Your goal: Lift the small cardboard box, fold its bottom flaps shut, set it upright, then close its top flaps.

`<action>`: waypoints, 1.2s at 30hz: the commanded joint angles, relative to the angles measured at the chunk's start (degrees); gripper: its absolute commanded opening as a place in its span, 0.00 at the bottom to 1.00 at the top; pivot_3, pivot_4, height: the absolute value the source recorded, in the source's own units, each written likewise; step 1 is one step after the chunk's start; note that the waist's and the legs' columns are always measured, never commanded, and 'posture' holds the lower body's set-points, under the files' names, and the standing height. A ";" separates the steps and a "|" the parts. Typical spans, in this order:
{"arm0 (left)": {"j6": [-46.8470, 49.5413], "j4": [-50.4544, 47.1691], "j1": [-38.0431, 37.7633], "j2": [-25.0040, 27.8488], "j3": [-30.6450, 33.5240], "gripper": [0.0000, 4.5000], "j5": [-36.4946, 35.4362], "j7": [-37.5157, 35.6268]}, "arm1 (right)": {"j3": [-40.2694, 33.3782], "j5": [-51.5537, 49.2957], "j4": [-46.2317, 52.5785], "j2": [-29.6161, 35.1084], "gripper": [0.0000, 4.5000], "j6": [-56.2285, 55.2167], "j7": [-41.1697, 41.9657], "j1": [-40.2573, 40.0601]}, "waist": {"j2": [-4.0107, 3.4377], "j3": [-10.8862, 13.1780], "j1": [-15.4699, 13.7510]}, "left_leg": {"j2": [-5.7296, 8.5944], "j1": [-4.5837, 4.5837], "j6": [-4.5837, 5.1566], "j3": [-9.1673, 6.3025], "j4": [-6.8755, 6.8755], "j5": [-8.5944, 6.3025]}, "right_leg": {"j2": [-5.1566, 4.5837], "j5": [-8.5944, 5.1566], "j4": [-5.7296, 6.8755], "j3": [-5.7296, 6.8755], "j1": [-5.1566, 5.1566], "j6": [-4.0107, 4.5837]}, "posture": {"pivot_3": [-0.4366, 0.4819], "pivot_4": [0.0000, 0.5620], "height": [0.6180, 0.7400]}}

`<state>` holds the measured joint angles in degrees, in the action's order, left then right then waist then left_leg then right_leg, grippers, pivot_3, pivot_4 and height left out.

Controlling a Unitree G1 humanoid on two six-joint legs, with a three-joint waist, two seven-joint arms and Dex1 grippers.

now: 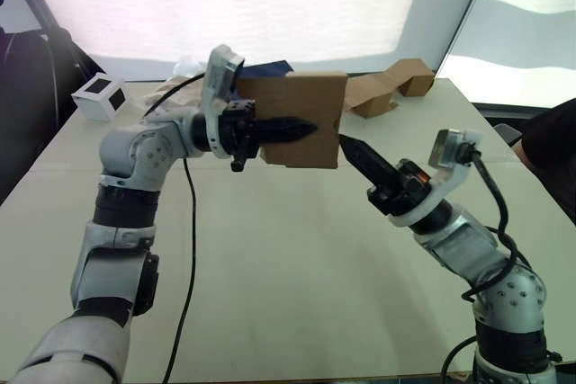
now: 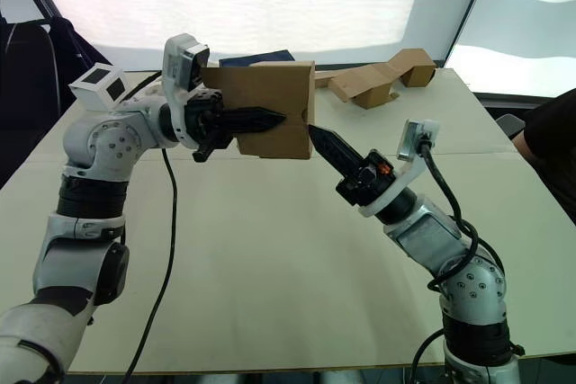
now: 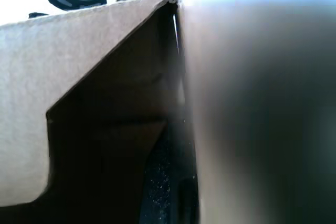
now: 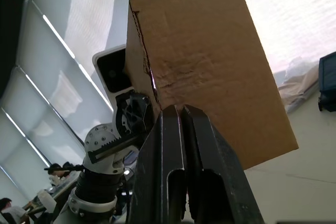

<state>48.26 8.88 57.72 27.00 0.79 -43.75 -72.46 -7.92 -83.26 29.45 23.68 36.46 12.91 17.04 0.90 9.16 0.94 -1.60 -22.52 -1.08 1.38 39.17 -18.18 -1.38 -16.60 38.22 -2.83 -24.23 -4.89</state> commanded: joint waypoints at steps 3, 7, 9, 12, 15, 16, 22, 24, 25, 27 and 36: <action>-0.63 -2.39 0.33 2.07 -2.21 0.00 2.53 -0.43 | -1.59 0.08 1.47 1.83 0.02 0.95 1.82 -0.87 | 0.00 0.00 0.01 | 0.00 0.00 0.00 0.00 0.00 0.00 | 0.00 0.00 0.00 0.00 0.00 0.00 | 0.48 0.27 1.00; -2.27 -2.15 2.42 7.43 -7.24 0.00 7.72 -4.68 | -9.71 -1.90 0.46 9.98 0.02 3.26 5.19 -5.39 | 0.00 0.00 -0.21 | 0.03 -0.01 0.00 0.00 0.00 0.00 | -0.01 0.00 -0.02 0.00 0.00 0.00 | 0.48 0.27 1.00; -5.14 -1.26 4.26 10.38 -11.90 0.00 12.40 -8.51 | -11.79 -0.41 0.22 15.19 0.02 5.43 8.18 -7.47 | 0.02 0.01 -0.33 | 0.04 -0.02 0.00 0.01 0.00 0.00 | -0.01 0.00 -0.03 0.00 0.01 0.00 | 0.48 0.27 1.00; -13.49 1.52 7.68 13.04 -20.18 0.00 22.30 -13.02 | -12.12 5.76 1.13 24.46 0.02 8.57 14.33 -10.29 | 0.01 0.01 -0.29 | 0.09 -0.04 0.02 0.02 0.00 -0.01 | 0.04 0.00 -0.10 0.00 0.04 0.00 | 0.48 0.27 1.00; -20.06 2.58 9.83 13.82 -25.38 0.00 28.46 -17.31 | -9.45 14.19 3.59 31.87 0.02 9.51 19.44 -12.94 | 0.01 0.01 -0.31 | 0.19 -0.01 0.05 0.02 0.01 -0.03 | 0.20 -0.01 -0.13 -0.05 0.08 0.02 | 0.48 0.27 1.00; -22.16 1.85 10.53 14.49 -28.38 0.00 31.11 -18.76 | -7.91 17.55 5.07 34.32 0.02 9.61 20.95 -14.00 | 0.01 0.01 -0.24 | 0.19 -0.01 0.06 0.02 0.01 -0.03 | 0.24 -0.01 -0.13 -0.10 0.07 0.02 | 0.48 0.27 1.00; -26.93 -3.15 13.13 16.93 -40.92 0.00 35.36 -20.04 | -0.30 29.59 10.94 38.44 0.02 9.22 22.65 -15.53 | 0.04 0.03 -0.08 | -0.15 0.01 0.19 -0.02 0.02 -0.11 | 0.64 -0.01 -0.07 -0.20 0.00 0.07 | 0.48 0.27 1.00; -25.04 -5.16 13.49 16.83 -43.64 0.00 35.05 -20.04 | 0.31 29.78 11.86 36.12 0.02 8.95 21.25 -15.11 | 0.05 0.04 -0.20 | -0.18 0.00 0.19 -0.02 0.03 -0.10 | 0.66 -0.01 -0.05 -0.20 -0.01 0.08 | 0.48 0.27 1.00; -24.36 -6.04 13.39 17.07 -44.81 0.00 34.92 -20.04 | -0.18 28.06 12.06 34.00 0.02 8.95 20.15 -14.78 | 0.09 0.06 -0.21 | -0.18 0.00 0.19 -0.02 0.04 -0.10 | 0.66 -0.01 -0.06 -0.21 -0.01 0.08 | 0.48 0.27 1.00; -23.38 -6.61 12.70 16.88 -46.93 0.00 37.43 -20.04 | -0.58 27.14 13.01 31.73 0.02 9.53 18.70 -14.91 | 0.08 0.05 -0.23 | -0.17 -0.01 0.19 -0.02 0.06 -0.11 | 0.64 -0.01 -0.07 -0.22 0.00 0.08 | 0.48 0.27 1.00; -20.65 -5.77 10.46 11.82 -48.94 0.00 44.19 -20.04 | 2.97 31.08 14.43 27.63 0.02 11.25 15.17 -14.51 | 0.08 0.06 -0.29 | -0.16 -0.02 0.19 -0.01 0.09 -0.11 | 0.64 -0.01 -0.06 -0.23 0.00 0.08 | 0.48 0.27 1.00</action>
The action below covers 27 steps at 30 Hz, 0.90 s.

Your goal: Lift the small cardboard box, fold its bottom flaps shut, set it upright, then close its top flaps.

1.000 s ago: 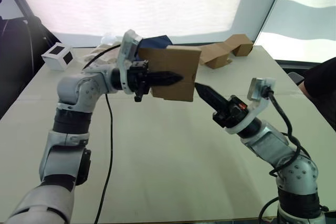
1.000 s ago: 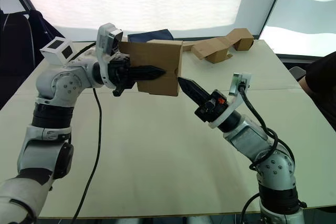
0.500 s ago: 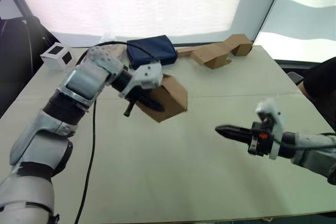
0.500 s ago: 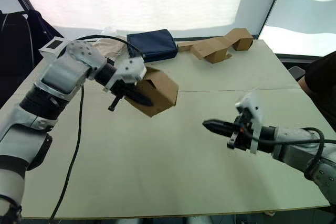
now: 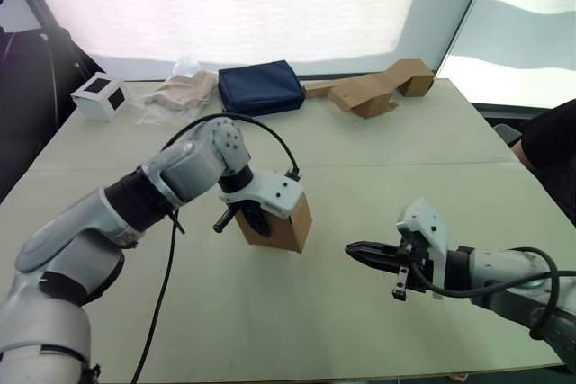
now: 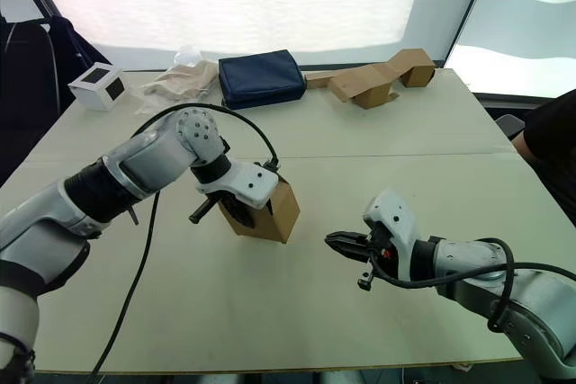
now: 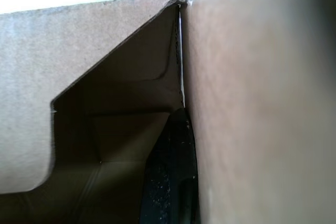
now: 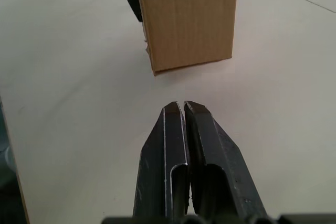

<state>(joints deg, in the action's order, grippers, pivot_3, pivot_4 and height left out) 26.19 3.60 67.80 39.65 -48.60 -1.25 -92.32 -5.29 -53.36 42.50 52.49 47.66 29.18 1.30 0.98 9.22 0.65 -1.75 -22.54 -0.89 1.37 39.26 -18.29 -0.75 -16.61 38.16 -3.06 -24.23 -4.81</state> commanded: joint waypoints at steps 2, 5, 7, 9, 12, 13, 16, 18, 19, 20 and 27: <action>4.52 -0.16 0.07 -2.44 0.94 0.00 2.59 0.10 | 0.96 2.07 0.88 -2.21 0.02 0.12 -1.94 1.70 | 0.00 0.00 0.07 | 0.00 0.01 0.00 0.00 0.00 0.00 | 0.00 0.00 0.00 0.00 0.00 0.00 | 0.48 0.27 1.00; 10.42 -0.75 1.40 -3.95 1.87 0.15 0.84 -0.14 | 1.49 2.90 0.53 -4.33 0.00 0.12 -2.84 1.75 | 0.00 0.00 0.04 | 0.00 0.01 0.00 -0.01 0.00 0.00 | 0.02 0.00 0.02 0.00 0.00 0.00 | 0.48 0.27 1.00; 14.86 -0.99 3.78 -3.66 2.41 0.32 -3.12 -0.18 | 1.84 3.42 0.65 -4.90 0.00 0.25 -2.73 1.42 | -0.01 0.00 0.11 | 0.00 0.00 0.00 -0.01 0.00 0.00 | 0.02 0.00 0.02 0.00 0.00 0.00 | 0.48 0.27 1.00; 19.54 -0.93 6.62 -2.82 3.11 0.32 -8.09 -0.18 | 2.13 3.96 0.54 -5.18 0.00 0.22 -2.22 1.15 | 0.01 0.01 0.10 | -0.01 -0.01 0.00 -0.02 0.00 0.00 | 0.02 0.00 0.03 0.00 -0.02 0.00 | 0.48 0.27 1.00; 21.17 -1.59 8.68 -0.59 2.61 0.32 -14.05 -0.18 | 2.40 4.70 -0.06 -5.29 0.00 0.08 -1.27 1.42 | -0.01 0.00 0.13 | 0.00 0.00 0.01 -0.02 0.01 0.00 | 0.01 0.00 0.03 0.00 -0.02 0.00 | 0.48 0.27 1.00; 21.82 -1.61 9.22 0.23 2.62 0.32 -16.19 -0.18 | 2.49 4.91 -0.44 -5.29 0.00 0.06 -0.90 1.73 | -0.03 -0.02 0.26 | -0.01 0.01 0.01 -0.02 0.01 -0.01 | 0.02 0.00 0.03 0.00 -0.02 0.00 | 0.48 0.27 1.00; 29.66 1.24 11.12 1.62 7.75 0.32 -26.34 -0.18 | 1.92 4.54 -1.37 -5.68 0.00 0.09 0.36 2.63 | -0.04 -0.02 0.30 | -0.02 0.04 0.03 -0.01 0.00 -0.02 | 0.03 0.00 0.06 -0.01 -0.02 0.00 | 0.48 0.27 1.00; 33.35 3.44 11.79 1.41 10.95 0.32 -29.09 -0.18 | 1.52 4.26 -1.60 -5.89 0.00 0.14 0.90 2.65 | -0.03 -0.02 0.21 | -0.02 0.04 0.03 -0.01 0.02 -0.02 | 0.03 0.00 0.10 0.00 -0.03 0.00 | 0.48 0.27 1.00; 34.47 5.68 11.20 0.85 14.01 0.32 -29.19 0.80 | 1.28 4.17 -1.74 -5.97 0.00 0.17 1.15 2.41 | -0.03 -0.02 0.21 | -0.02 0.03 0.03 -0.01 0.03 -0.02 | 0.03 0.00 0.10 0.00 -0.03 0.00 | 0.48 0.27 1.00; 35.08 7.09 10.75 0.55 15.92 0.32 -29.27 1.62 | 1.13 4.14 -1.84 -6.06 0.00 0.20 1.33 2.26 | -0.03 -0.02 0.17 | -0.02 0.03 0.03 -0.01 0.03 -0.02 | 0.03 0.00 0.09 0.00 -0.03 0.00 | 0.48 0.27 1.00; 24.02 9.00 -6.12 -0.19 37.82 0.01 -28.55 18.38 | 3.64 4.72 -2.95 -7.11 0.00 1.25 3.12 1.19 | -0.14 -0.08 0.55 | -0.12 0.11 0.03 0.01 0.02 -0.02 | -0.01 0.00 0.15 -0.04 -0.04 0.01 | 0.48 0.27 1.00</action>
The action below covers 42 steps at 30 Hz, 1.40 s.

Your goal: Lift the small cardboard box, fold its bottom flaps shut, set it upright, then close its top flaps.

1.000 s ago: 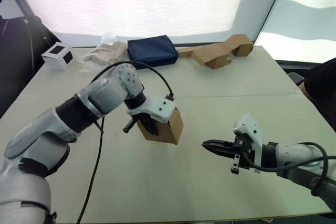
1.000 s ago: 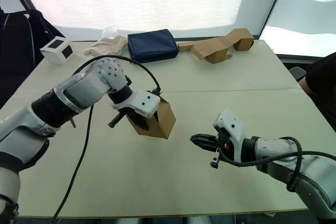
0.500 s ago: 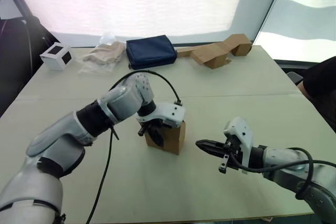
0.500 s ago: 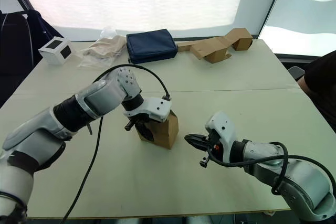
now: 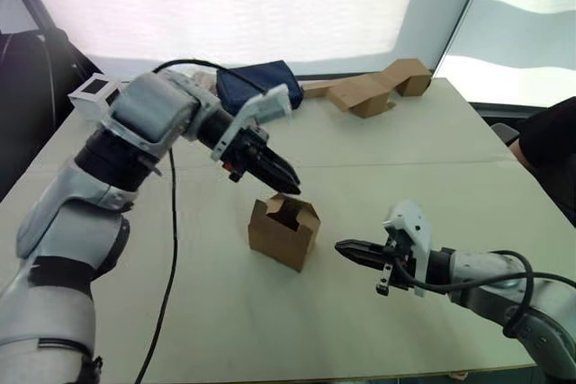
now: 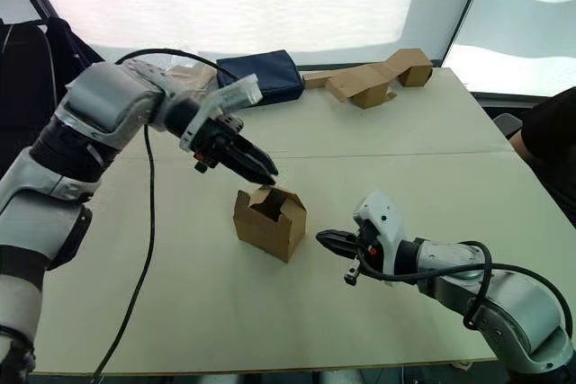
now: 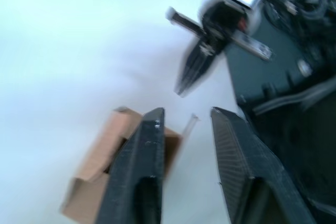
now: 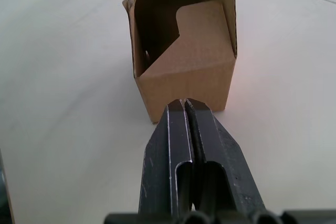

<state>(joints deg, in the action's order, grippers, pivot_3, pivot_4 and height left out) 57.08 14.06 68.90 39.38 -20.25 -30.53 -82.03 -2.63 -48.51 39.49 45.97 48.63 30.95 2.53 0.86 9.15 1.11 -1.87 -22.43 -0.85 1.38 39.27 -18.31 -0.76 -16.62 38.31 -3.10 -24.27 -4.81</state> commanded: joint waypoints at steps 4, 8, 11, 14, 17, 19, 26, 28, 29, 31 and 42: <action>-9.83 -3.90 -17.46 2.16 9.77 0.00 5.61 13.98 | 4.41 3.34 -1.96 0.70 0.00 0.10 3.78 0.62 | 0.02 0.01 -0.30 | -0.02 -0.02 -0.05 -0.02 0.02 0.03 | -0.05 -0.01 0.12 0.00 -0.04 0.02 | 0.48 0.27 1.00; -16.05 -4.88 -26.48 1.71 10.82 0.00 8.91 18.41 | 9.30 12.80 -7.07 -1.80 0.00 -4.09 1.47 3.48 | 0.03 0.01 -0.57 | 0.05 -0.07 -0.06 0.02 0.05 0.03 | -0.18 -0.01 0.08 0.03 -0.04 0.02 | 0.48 0.27 1.00; -18.25 -5.41 -30.80 0.10 11.53 0.00 9.61 20.80 | 10.38 13.29 -7.92 -3.99 0.00 -4.23 2.44 3.62 | 0.03 0.01 -0.66 | 0.08 -0.08 -0.07 0.05 0.07 0.04 | -0.22 0.00 0.08 0.03 -0.04 0.01 | 0.48 0.27 1.00; -21.74 -5.70 -33.82 -0.37 9.61 0.00 12.64 22.01 | 11.67 14.41 -7.81 -4.85 0.00 -4.02 3.29 3.66 | 0.03 0.01 -0.54 | 0.07 -0.11 -0.07 0.02 0.07 0.04 | -0.22 0.00 0.08 0.07 -0.05 0.01 | 0.48 0.27 1.00; -23.42 -5.75 -35.77 -1.80 9.13 0.00 14.03 22.84 | 12.73 15.66 -8.40 -5.60 0.00 -3.95 3.79 4.05 | 0.02 0.00 -0.49 | 0.07 -0.07 -0.08 0.03 0.07 0.04 | -0.22 0.00 0.11 0.06 -0.03 0.01 | 0.48 0.27 1.00; -23.26 -5.94 -36.80 -2.86 9.15 0.00 14.00 22.87 | 13.20 16.98 -9.60 -6.11 0.00 -4.78 4.07 4.67 | 0.02 0.00 -0.46 | 0.07 -0.06 -0.07 0.03 0.07 0.04 | -0.21 0.00 0.11 0.06 -0.03 0.01 | 0.48 0.27 1.00; -20.57 -13.14 -41.78 -3.00 6.31 0.00 13.85 20.78 | 13.01 22.55 -14.08 -5.40 0.00 -8.38 6.02 5.76 | 0.01 -0.01 -0.41 | 0.06 -0.06 -0.07 0.04 0.06 0.04 | -0.20 0.00 0.11 0.06 -0.03 0.01 | 0.48 0.27 1.00; -19.24 -14.50 -42.58 -3.26 5.88 0.00 14.17 21.33 | 12.73 24.18 -15.44 -5.36 0.00 -9.82 6.32 6.03 | 0.01 -0.01 -0.41 | 0.07 -0.06 -0.07 0.04 0.06 0.04 | -0.21 0.00 0.12 0.06 -0.02 0.01 | 0.48 0.27 1.00; -18.64 -15.08 -42.89 -3.31 5.72 0.00 14.28 21.46 | 12.66 24.71 -15.84 -5.39 0.00 -10.29 6.58 6.05 | 0.01 -0.01 -0.40 | 0.07 -0.05 -0.07 0.04 0.06 0.04 | -0.21 0.00 0.12 0.06 -0.02 0.00 | 0.48 0.27 1.00; -16.92 -17.45 -44.03 -3.10 5.34 0.00 13.66 21.07 | 12.33 25.39 -16.43 -5.51 0.00 -10.91 7.12 6.13 | 0.01 -0.01 -0.40 | 0.07 -0.04 -0.07 0.04 0.06 0.04 | -0.21 0.00 0.12 0.06 -0.02 0.00 | 0.48 0.27 1.00; -10.84 -24.42 -47.50 -3.12 6.24 0.00 11.58 23.16 | 11.61 27.39 -16.98 -6.92 0.00 -11.53 8.04 6.37 | -0.01 -0.02 -0.39 | 0.06 -0.03 -0.07 0.03 0.05 0.04 | -0.21 0.00 0.12 0.05 0.00 0.01 | 0.48 0.27 1.00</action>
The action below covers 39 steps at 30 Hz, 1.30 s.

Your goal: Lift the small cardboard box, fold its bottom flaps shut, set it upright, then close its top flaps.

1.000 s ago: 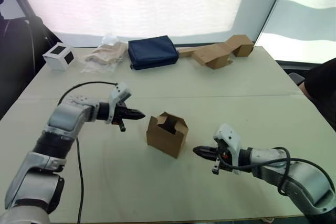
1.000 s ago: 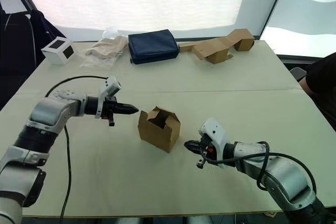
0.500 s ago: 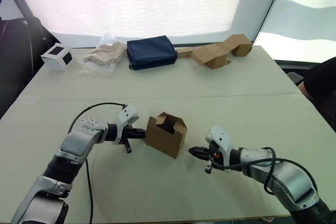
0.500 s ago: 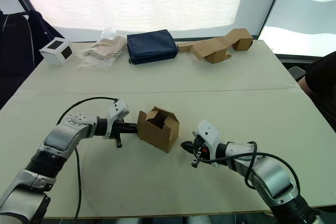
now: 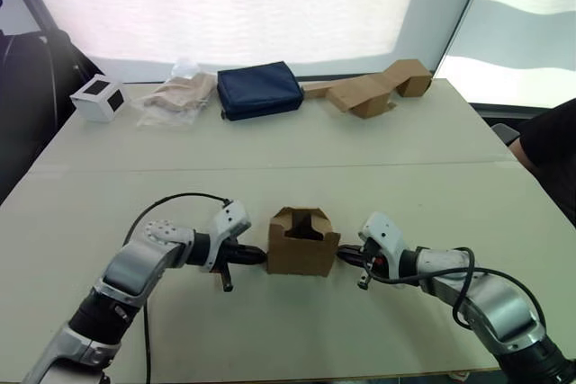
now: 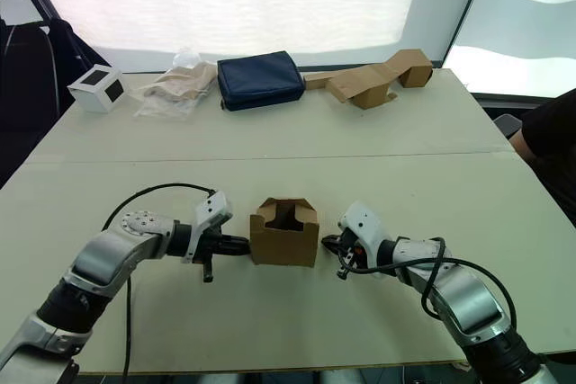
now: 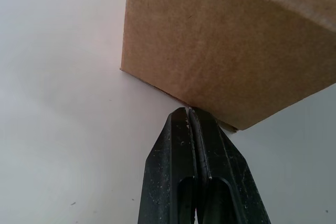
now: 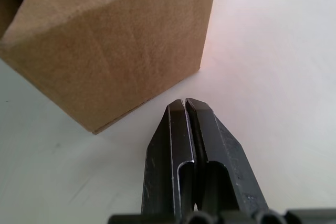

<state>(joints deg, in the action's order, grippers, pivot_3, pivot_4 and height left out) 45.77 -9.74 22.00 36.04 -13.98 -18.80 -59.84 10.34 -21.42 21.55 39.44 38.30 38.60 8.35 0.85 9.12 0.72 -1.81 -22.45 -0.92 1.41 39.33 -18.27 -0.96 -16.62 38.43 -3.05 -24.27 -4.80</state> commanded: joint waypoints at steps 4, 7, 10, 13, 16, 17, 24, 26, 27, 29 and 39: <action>-1.89 0.96 -0.29 0.96 1.26 0.00 0.59 1.75 | -3.19 -0.05 1.42 0.87 0.00 -1.09 1.62 -0.18 | 0.00 0.00 -0.01 | 0.00 0.00 0.00 0.00 0.00 0.00 | 0.00 0.00 0.00 0.00 0.01 0.00 | 0.48 0.27 1.00; -6.69 2.30 -0.72 2.09 4.92 0.00 0.53 2.03 | -8.95 -3.81 1.45 2.25 0.00 1.42 3.26 -0.81 | 0.00 0.00 0.00 | 0.01 0.01 0.00 0.00 0.00 0.00 | 0.00 0.00 0.00 0.00 0.01 0.00 | 0.48 0.27 1.00; -9.36 2.83 -1.08 6.34 5.15 0.00 0.13 -2.61 | -15.42 -9.40 0.88 3.03 0.00 3.83 6.00 -0.82 | 0.00 0.00 0.21 | -0.03 0.03 0.00 0.01 -0.01 0.00 | 0.02 0.00 0.00 0.00 0.01 0.00 | 0.48 0.27 1.00; -5.87 4.29 1.91 6.03 7.37 0.00 -4.51 -4.61 | -18.88 -14.02 1.30 3.57 0.00 6.02 8.22 0.57 | -0.03 -0.02 0.00 | -0.03 0.05 0.00 0.00 -0.04 0.00 | 0.04 0.00 0.00 0.00 0.03 0.01 | 0.48 0.27 1.00; -0.64 3.85 7.42 4.61 10.07 0.00 -11.69 -8.18 | -20.51 -22.04 3.19 3.30 0.00 11.05 10.33 4.89 | 0.02 0.02 -0.20 | 0.00 0.00 0.00 -0.01 0.00 0.00 | 0.00 0.00 -0.01 0.05 0.06 0.00 | 0.48 0.27 1.00; -0.24 3.28 8.22 4.65 9.80 0.00 -12.38 -8.93 | -19.51 -22.62 3.76 3.56 0.00 11.85 10.76 5.80 | 0.02 0.02 -0.07 | 0.00 -0.01 0.00 -0.01 0.02 0.00 | 0.00 0.01 -0.01 0.05 0.06 0.00 | 0.48 0.27 1.00; 1.77 1.20 11.73 3.48 8.36 0.00 -14.71 -8.44 | -13.88 -21.76 4.24 2.59 0.00 12.48 10.00 10.57 | 0.00 0.00 0.27 | -0.03 0.02 0.04 -0.02 -0.05 -0.03 | 0.05 0.01 -0.03 0.02 0.03 0.00 | 0.48 0.27 1.00; 1.16 1.21 11.76 2.83 7.68 0.00 -14.16 -7.85 | -12.43 -20.44 3.45 2.12 0.00 11.65 9.64 11.43 | 0.00 0.00 0.21 | -0.03 0.04 0.01 -0.02 -0.03 -0.01 | 0.04 0.01 0.01 0.02 0.03 0.00 | 0.48 0.27 1.00; 0.92 1.36 11.76 2.45 7.33 0.00 -13.89 -7.53 | -11.65 -19.56 2.95 2.02 0.00 11.06 9.63 11.79 | 0.00 0.00 0.13 | -0.02 0.04 0.01 -0.02 -0.03 -0.01 | 0.04 0.01 0.01 0.02 0.03 0.00 | 0.48 0.27 1.00; -0.12 1.80 11.21 1.84 6.25 0.00 -12.82 -7.11 | -9.93 -17.46 2.30 2.30 0.00 9.81 9.87 12.02 | 0.00 0.00 0.07 | -0.01 0.03 0.01 -0.01 -0.03 -0.01 | 0.03 0.01 -0.01 0.02 0.03 0.00 | 0.48 0.27 1.00; -4.82 4.05 10.04 0.13 2.03 0.00 -8.80 -7.12 | -5.35 -13.22 -0.34 2.19 0.00 7.52 11.65 13.92 | 0.00 0.00 0.09 | 0.00 0.02 0.01 -0.01 -0.03 -0.01 | 0.02 0.00 -0.03 0.02 0.02 0.00 | 0.48 0.27 1.00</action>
<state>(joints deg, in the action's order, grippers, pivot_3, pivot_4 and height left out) 42.66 -5.14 31.77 36.02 -11.68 -28.44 -66.94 4.65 -35.47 21.12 41.60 47.07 49.55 21.05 0.85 9.13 0.80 -1.81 -22.43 -0.91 1.41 39.30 -18.28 -0.93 -16.61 38.40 -3.03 -24.24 -4.80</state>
